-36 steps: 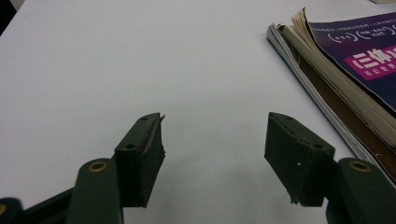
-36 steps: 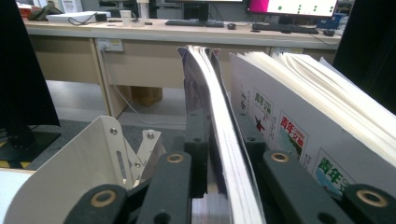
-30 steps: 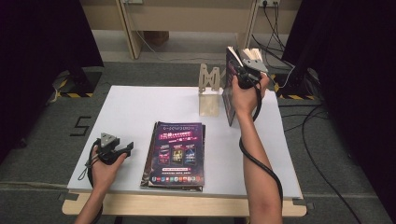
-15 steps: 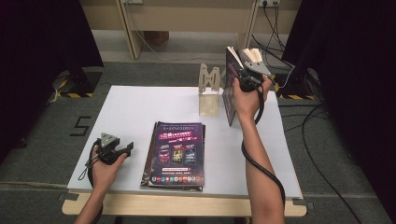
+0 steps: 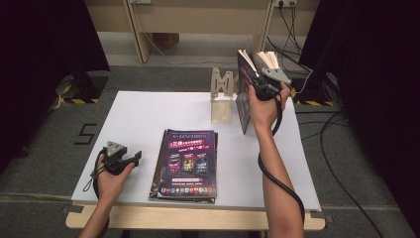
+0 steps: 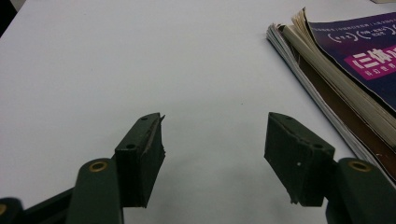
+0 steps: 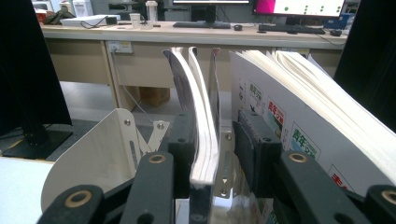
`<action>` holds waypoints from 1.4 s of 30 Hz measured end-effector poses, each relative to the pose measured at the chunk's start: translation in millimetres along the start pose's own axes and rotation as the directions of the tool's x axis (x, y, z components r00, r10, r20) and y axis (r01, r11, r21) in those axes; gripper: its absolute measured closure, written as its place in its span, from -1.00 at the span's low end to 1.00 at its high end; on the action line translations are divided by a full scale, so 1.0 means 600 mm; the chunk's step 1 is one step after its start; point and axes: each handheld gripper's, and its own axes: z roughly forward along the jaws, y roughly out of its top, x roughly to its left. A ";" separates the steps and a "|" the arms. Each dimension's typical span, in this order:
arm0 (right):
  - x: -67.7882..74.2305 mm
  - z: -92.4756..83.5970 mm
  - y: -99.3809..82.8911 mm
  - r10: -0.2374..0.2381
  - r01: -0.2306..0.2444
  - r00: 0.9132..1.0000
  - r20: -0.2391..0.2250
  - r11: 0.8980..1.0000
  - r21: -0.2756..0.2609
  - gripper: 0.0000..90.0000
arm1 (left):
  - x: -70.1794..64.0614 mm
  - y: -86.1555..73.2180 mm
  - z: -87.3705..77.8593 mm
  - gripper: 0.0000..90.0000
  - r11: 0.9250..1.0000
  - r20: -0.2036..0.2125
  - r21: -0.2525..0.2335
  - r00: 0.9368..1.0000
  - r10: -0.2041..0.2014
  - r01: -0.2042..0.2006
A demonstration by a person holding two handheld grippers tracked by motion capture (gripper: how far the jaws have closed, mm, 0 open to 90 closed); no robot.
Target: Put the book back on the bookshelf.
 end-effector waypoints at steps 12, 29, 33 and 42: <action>-0.005 -0.009 -0.004 -0.021 0.020 1.000 0.017 1.000 0.007 0.68 | -0.001 0.000 0.000 -0.19 1.000 0.000 0.001 1.000 0.003 -0.003; -0.010 -0.021 -0.014 0.018 -0.018 1.000 0.006 1.000 0.002 0.53 | -0.001 0.000 0.000 -0.19 1.000 -0.002 0.000 1.000 0.005 -0.005; -0.011 -0.025 -0.017 0.031 -0.031 1.000 -0.001 0.999 0.008 0.46 | -0.001 0.000 0.000 -0.19 1.000 -0.002 0.000 1.000 0.004 -0.004; -0.010 -0.034 -0.021 0.039 -0.039 0.999 -0.010 0.999 0.011 0.38 | -0.001 0.000 0.000 -0.19 1.000 -0.001 0.001 1.000 0.003 -0.003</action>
